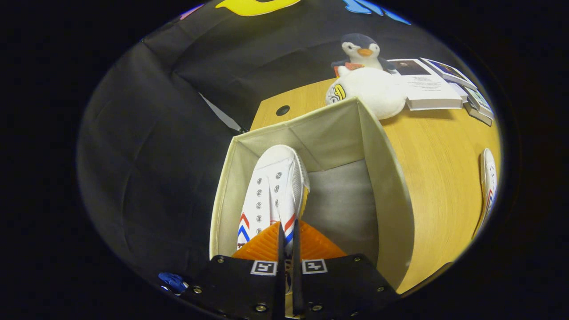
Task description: Open the storage box then place both shoes into the box .Put the left shoe in first, then the right shoe, with the right side of both shoes facing outward in a uniform manner.
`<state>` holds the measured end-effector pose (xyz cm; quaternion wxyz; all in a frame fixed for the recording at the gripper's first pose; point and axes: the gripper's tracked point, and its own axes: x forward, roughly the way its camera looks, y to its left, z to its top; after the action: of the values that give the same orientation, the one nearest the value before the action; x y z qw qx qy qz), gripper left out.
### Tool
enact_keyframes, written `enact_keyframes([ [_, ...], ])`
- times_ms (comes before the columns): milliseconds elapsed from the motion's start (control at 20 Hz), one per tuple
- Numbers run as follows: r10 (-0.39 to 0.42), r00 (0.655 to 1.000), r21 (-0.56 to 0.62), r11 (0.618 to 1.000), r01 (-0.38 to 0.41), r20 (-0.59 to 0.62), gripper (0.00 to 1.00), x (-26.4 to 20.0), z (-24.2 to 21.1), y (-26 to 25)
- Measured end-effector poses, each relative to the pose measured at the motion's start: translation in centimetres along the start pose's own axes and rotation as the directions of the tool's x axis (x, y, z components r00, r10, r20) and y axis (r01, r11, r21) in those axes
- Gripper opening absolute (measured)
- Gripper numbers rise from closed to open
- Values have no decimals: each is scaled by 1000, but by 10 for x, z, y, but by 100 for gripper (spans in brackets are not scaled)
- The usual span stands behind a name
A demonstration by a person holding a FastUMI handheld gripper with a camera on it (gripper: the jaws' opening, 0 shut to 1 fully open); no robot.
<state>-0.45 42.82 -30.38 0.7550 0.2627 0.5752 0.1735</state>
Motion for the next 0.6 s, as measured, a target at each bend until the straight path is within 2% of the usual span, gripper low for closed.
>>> enact_keyframes([
  [100, 26, 999, -33, 999, -25, 35, 37, -11, 7, 6],
  [200, 18, 998, -86, 996, -13, 62, 46, -24, 15, -2],
  [300, 66, 996, -90, 994, -61, 56, 100, -37, 14, 2],
  [350, 76, 995, -99, 993, -70, 61, 97, -47, 17, -1],
  [600, 138, 984, -103, 987, -126, 115, 97, -96, 31, -17],
])
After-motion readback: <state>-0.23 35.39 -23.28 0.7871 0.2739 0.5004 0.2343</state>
